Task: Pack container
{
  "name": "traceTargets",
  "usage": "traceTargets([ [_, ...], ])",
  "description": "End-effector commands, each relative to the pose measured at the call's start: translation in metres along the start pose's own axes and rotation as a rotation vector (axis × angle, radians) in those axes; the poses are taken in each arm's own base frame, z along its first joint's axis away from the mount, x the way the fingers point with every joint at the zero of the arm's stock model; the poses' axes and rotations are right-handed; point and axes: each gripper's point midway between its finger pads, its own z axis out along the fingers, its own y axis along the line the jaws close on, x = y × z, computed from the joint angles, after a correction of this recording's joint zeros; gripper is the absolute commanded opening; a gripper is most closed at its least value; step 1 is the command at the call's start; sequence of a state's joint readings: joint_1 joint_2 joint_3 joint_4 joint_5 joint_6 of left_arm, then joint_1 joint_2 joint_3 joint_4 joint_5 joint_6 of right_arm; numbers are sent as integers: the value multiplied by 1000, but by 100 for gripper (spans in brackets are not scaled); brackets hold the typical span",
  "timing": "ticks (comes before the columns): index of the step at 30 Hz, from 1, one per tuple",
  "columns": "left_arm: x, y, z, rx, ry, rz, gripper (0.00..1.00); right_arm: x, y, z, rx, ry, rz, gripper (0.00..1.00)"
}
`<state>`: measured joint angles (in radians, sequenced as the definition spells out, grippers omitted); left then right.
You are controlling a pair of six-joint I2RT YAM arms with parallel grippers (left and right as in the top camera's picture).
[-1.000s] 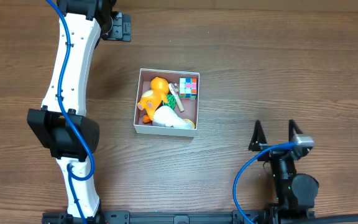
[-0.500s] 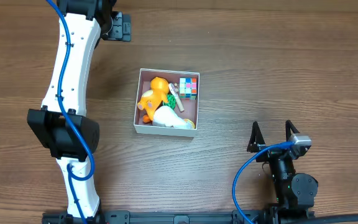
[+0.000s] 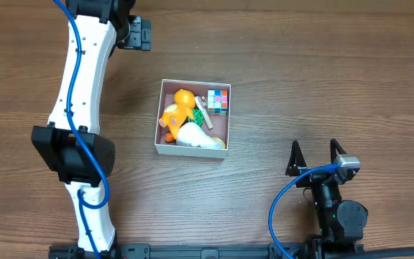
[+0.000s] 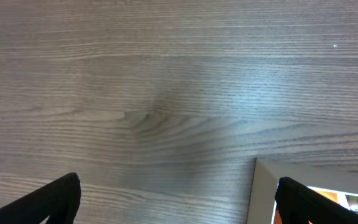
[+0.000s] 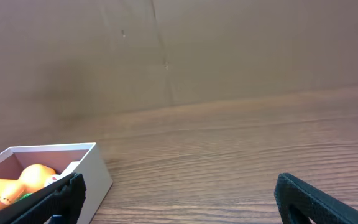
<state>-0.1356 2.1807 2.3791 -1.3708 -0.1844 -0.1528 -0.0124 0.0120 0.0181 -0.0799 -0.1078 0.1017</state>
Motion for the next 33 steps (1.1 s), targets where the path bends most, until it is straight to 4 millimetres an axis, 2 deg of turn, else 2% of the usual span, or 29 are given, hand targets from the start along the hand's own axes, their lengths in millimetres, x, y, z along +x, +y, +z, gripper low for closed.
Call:
traceTargets([
  [1,-23,-10,-7,11,-99,17,100,2,1,0,-9,-4,2,100],
  [2,-43,-20,-14,36,-189,11,100,2,1,0,-9,-4,2,100],
  [3,-67,-37,-31,68,-309,25,100,2,1,0,-9,-4,2,100],
  [5,-83,-59,-54,87,-416,114,100,2,1,0,-9,-4,2,100],
  [6,-91,-69,-72,86,-482,172,100,2,1,0,-9,-4,2,100],
  [7,-93,-72,-86,82,-517,191,100,2,1,0,-9,-4,2,100],
  [9,-93,-66,-117,96,-565,187,100,2,1,0,-9,-4,2,100],
  [10,-95,-53,-139,91,-604,166,100,2,1,0,-9,-4,2,100],
  [13,-90,-24,-164,82,-641,143,100,2,1,0,-9,-4,2,100],
  [15,-83,0,-170,74,-674,133,100,2,1,0,-9,-4,2,100],
  [16,-73,24,-170,78,-737,110,100,1,1,0,-9,-5,1,100],
  [17,-64,33,-168,83,-754,96,100,1,1,0,-9,-5,1,100],
  [20,-18,64,-147,61,-749,50,100,2,1,0,-9,-4,2,100],
  [24,60,96,-116,15,-723,-57,100,2,1,0,-9,-4,2,100],
  [28,121,93,-86,6,-791,-72,100,2,1,0,-9,-4,2,100],
  [32,174,88,-82,-2,-952,-80,100,2,1,0,-9,-4,2,100],
  [33,181,87,-83,0,-976,-80,100,2,1,0,-9,-4,2,100],
])
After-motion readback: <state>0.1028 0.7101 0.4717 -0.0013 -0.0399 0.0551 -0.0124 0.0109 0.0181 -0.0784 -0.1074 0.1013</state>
